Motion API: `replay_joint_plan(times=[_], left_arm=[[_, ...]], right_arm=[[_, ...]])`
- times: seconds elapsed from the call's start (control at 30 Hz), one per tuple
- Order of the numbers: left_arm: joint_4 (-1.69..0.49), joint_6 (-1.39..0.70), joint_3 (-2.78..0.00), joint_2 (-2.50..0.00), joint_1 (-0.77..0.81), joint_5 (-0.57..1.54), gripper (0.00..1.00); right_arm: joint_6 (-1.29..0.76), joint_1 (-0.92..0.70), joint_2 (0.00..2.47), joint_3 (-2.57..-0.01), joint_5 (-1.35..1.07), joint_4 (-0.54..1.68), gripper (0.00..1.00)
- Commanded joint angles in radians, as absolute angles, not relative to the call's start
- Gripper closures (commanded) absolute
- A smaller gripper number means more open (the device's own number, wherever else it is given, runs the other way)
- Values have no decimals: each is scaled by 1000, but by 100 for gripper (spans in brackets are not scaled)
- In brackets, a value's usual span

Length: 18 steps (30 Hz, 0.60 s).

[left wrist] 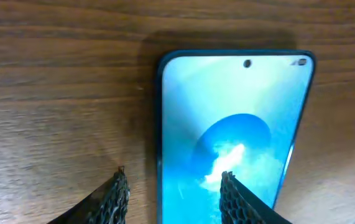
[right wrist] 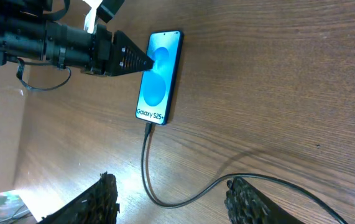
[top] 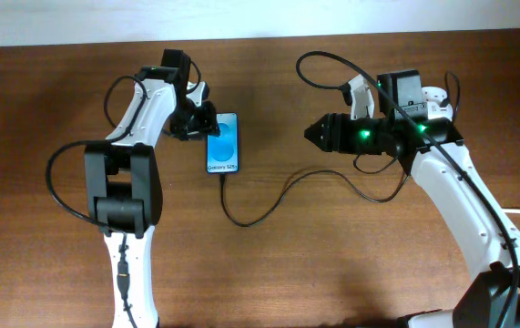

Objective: Plug charger to phone and switch on socket

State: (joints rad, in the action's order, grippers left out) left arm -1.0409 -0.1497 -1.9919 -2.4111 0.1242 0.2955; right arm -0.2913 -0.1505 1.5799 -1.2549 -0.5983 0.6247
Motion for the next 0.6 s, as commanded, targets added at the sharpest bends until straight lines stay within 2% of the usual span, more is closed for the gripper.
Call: replay_joint_plan(times=[0.0, 0.1, 0.23, 0.33, 0.4, 0.43, 0.47, 0.53, 0.57], left_arm=[[-1062, -144, -1988, -2432, 116, 159, 50], [-1133, -144, -2101, -2431, 115, 120, 51], [-1400, -144, -2593, -2431, 115, 88, 51], [-1544, -144, -2928, -2431, 115, 88, 50], [-1655, -144, -3142, -2427, 115, 88, 46], [-1667, -143, -3139, -2391, 115, 89, 41], [-1679, -143, -3139, -2379, 115, 88, 30], [-1686, -143, -3130, -2378, 115, 88, 0], [-1686, -143, -3125, -2378, 115, 88, 1]], right_arm=[[-284, -157, 1577, -1274, -590, 626, 41], [-268, -157, 1577, -1274, -590, 625, 42], [-258, -103, 1514, -1286, -590, 634, 43], [-240, 56, 1405, -1302, -589, 707, 42], [-239, 205, 1347, -1302, -589, 751, 42], [-224, 300, 1331, -1302, -585, 756, 37], [-224, 381, 1334, -1302, -546, 760, 37], [-212, 473, 1349, -1302, -390, 755, 36], [-190, 503, 1364, -1302, -293, 741, 34]])
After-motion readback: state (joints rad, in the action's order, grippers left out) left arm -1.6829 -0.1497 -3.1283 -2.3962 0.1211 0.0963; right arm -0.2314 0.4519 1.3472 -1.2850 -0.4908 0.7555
